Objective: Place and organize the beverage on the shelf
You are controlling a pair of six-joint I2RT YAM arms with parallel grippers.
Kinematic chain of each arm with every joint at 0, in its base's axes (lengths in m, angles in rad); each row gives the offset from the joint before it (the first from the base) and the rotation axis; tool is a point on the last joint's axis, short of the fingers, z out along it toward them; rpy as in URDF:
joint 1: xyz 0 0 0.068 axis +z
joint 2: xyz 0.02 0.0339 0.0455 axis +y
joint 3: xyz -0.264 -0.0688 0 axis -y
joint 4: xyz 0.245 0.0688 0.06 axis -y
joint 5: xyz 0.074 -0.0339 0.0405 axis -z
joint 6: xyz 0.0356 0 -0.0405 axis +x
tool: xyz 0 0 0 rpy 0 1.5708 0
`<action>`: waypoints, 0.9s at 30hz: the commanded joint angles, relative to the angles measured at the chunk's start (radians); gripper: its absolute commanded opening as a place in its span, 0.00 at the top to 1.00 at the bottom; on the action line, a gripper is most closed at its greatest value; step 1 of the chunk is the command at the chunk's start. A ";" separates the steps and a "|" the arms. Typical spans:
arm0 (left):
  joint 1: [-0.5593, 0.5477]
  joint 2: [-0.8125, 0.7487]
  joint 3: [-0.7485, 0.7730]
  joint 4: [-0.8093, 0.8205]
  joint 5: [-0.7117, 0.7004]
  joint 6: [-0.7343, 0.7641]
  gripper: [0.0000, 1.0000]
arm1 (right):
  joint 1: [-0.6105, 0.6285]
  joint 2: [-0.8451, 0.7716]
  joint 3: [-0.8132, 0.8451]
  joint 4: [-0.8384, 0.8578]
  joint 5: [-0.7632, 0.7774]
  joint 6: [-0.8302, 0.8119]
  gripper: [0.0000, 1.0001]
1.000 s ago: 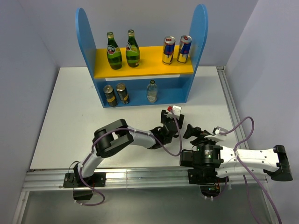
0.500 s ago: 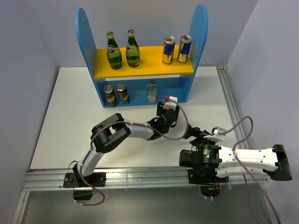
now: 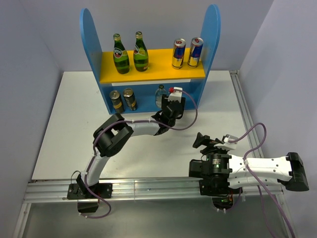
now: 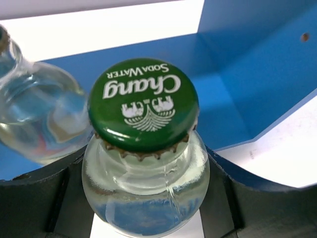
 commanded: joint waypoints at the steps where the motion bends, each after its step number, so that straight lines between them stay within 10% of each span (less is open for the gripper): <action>1: 0.004 -0.021 0.096 0.122 0.009 0.008 1.00 | 0.006 0.015 0.005 -0.057 0.064 0.212 0.00; 27: 0.109 0.174 0.315 0.125 -0.045 0.002 0.89 | 0.007 0.075 0.017 -0.089 0.075 0.258 0.00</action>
